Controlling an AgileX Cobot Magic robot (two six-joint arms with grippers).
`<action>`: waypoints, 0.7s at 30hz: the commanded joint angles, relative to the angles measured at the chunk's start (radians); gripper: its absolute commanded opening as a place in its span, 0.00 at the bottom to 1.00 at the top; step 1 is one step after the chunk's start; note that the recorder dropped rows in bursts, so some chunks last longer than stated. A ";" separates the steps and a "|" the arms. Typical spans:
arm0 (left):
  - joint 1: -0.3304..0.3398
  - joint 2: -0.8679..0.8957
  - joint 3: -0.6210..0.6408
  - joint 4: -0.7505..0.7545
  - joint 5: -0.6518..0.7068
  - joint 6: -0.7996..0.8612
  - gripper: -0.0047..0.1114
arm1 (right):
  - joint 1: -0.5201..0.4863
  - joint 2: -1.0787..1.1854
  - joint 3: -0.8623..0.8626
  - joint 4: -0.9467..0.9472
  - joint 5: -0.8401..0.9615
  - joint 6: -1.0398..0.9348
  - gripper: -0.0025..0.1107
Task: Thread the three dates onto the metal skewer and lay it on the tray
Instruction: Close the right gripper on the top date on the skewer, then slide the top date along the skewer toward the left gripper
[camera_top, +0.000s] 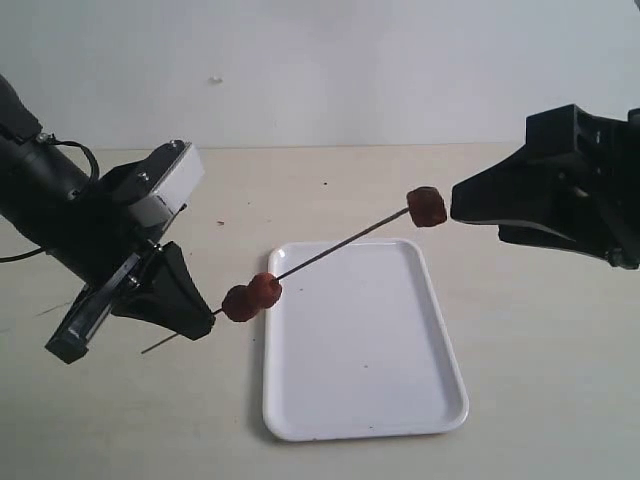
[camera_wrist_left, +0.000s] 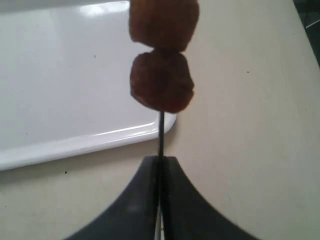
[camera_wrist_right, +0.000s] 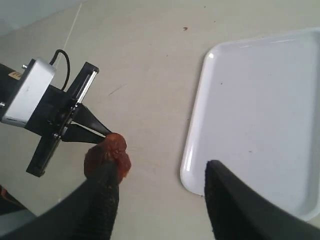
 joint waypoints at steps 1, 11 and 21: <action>-0.005 -0.002 -0.001 -0.022 0.004 0.003 0.04 | -0.002 0.021 -0.004 0.050 -0.012 -0.053 0.48; -0.005 -0.002 -0.001 -0.022 0.008 0.003 0.04 | -0.002 0.050 -0.031 0.114 0.006 -0.128 0.48; -0.005 -0.002 -0.001 -0.020 0.010 0.007 0.04 | -0.002 0.057 -0.063 0.108 0.009 -0.137 0.48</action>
